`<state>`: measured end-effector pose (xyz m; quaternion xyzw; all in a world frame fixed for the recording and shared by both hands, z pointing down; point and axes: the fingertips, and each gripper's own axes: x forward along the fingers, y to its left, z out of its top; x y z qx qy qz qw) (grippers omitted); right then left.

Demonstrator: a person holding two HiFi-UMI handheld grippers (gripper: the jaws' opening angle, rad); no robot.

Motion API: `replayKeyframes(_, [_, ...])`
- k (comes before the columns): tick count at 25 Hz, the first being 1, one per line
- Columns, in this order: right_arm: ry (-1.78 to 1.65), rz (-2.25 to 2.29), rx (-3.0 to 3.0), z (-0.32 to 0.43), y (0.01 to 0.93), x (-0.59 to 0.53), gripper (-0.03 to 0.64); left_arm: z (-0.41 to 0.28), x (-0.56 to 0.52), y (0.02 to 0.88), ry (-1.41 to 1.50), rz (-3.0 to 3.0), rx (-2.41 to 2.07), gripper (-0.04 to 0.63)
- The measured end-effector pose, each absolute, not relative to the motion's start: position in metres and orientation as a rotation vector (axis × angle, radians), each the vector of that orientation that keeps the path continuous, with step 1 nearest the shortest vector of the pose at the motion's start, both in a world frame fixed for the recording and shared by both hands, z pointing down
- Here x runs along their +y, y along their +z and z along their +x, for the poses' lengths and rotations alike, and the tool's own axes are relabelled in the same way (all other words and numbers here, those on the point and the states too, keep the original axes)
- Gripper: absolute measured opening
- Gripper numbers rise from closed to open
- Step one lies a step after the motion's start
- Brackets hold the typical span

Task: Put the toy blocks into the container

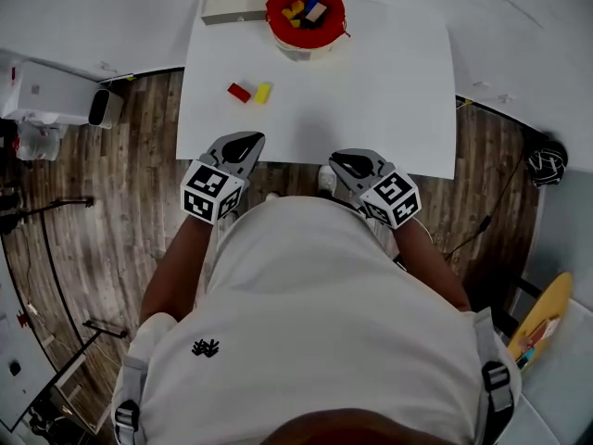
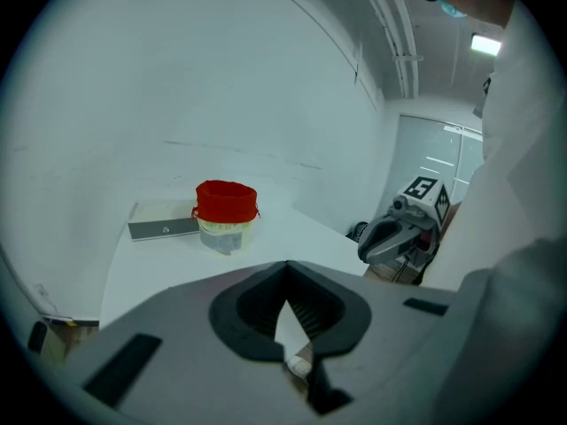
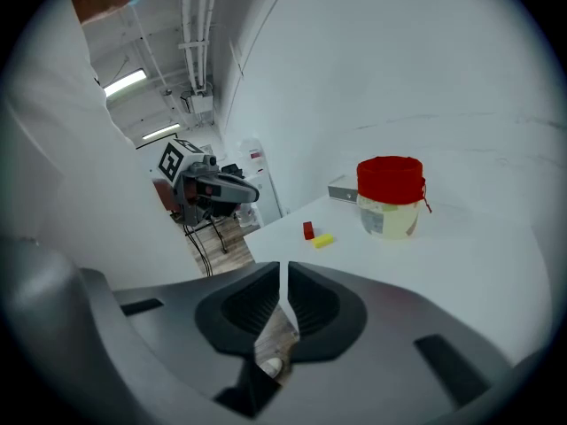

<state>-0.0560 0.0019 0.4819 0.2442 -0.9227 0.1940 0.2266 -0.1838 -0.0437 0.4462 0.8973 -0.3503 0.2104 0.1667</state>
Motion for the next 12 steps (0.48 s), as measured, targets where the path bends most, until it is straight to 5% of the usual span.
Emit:
replayKeyframes(10, [0.532,0.7,-2.536,-0.083,0.48,0.024,0.031,-0.23,-0.044,0.477,0.678,2.5,-1.123,0.012])
replayKeyframes(12, [0.541,0.71,-2.525,-0.082,0.482,0.026,0.031,-0.239,-0.053,0.487,0.71,2.487,-1.149,0.092])
